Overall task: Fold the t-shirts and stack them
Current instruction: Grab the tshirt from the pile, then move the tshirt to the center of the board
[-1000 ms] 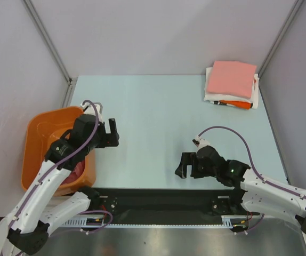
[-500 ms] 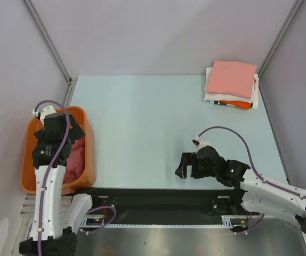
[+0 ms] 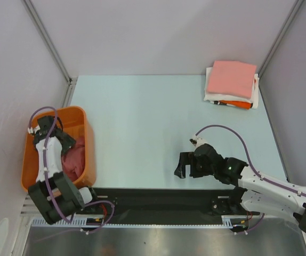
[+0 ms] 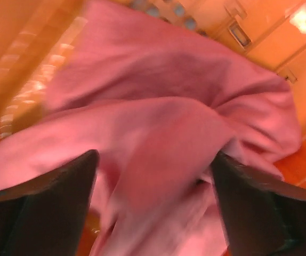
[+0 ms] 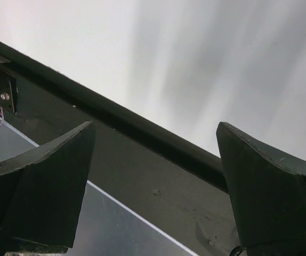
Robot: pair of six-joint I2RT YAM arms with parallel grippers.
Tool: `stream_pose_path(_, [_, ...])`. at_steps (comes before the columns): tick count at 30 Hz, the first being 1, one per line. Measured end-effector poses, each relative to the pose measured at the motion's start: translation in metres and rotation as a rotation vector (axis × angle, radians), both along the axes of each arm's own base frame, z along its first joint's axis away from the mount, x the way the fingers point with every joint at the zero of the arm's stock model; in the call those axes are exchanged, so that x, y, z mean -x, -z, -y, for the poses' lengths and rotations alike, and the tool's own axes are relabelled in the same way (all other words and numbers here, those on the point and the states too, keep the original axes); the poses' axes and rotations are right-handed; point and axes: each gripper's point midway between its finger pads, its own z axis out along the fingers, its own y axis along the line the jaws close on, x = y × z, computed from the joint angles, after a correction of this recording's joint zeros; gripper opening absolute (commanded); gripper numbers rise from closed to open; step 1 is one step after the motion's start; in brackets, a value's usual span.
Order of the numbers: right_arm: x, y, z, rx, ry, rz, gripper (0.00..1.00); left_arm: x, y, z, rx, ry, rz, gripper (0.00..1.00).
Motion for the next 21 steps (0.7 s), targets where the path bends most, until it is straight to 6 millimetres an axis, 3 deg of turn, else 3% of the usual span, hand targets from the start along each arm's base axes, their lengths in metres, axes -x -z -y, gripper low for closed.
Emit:
stream_pose_path(2, [-0.001, -0.004, -0.001, -0.002, -0.004, 0.007, 1.0, -0.008, 0.017, 0.001, 0.072, 0.008, -0.013, 0.23])
stream_pose_path(3, [-0.001, -0.006, -0.001, -0.002, -0.006, 0.01, 1.0, -0.013, 0.023, 0.005, 0.11, 0.02, -0.008, 0.01])
stream_pose_path(6, [-0.001, -0.006, 0.002, 0.007, -0.006, 0.01, 1.0, -0.025, 0.016, 0.018, 0.176, 0.081, 0.061, 0.0])
stream_pose_path(8, [0.001, -0.005, 0.004, 0.015, -0.003, 0.005, 1.0, -0.036, -0.012, 0.024, 0.171, 0.116, 0.138, 0.0])
stream_pose_path(10, [0.001, -0.005, 0.005, 0.017, -0.002, 0.004, 1.0, -0.056, -0.066, 0.027, 0.12, 0.163, 0.265, 0.0])
stream_pose_path(12, [0.001, -0.005, 0.006, 0.02, -0.001, 0.003, 1.0, -0.082, -0.145, 0.035, 0.037, 0.241, 0.445, 0.0])
stream_pose_path(13, [0.0, -0.006, 0.006, 0.023, 0.002, 0.004, 1.0, -0.095, -0.194, 0.048, -0.013, 0.305, 0.555, 0.0])
stream_pose_path(15, [-0.003, -0.012, 0.005, 0.019, 0.011, 0.017, 1.0, -0.111, -0.288, 0.094, -0.068, 0.483, 0.776, 0.0])
stream_pose_path(17, [-0.009, -0.023, 0.004, 0.013, 0.028, 0.039, 1.0, -0.11, -0.364, 0.156, -0.053, 0.697, 0.978, 0.0])
stream_pose_path(19, [-0.017, -0.039, 0.004, -0.003, 0.052, 0.076, 1.0, -0.098, -0.402, 0.211, 0.008, 0.887, 1.091, 0.01])
stream_pose_path(21, [-0.023, -0.055, 0.006, -0.021, 0.078, 0.114, 1.0, -0.081, -0.413, 0.248, 0.071, 1.024, 1.131, 0.07])
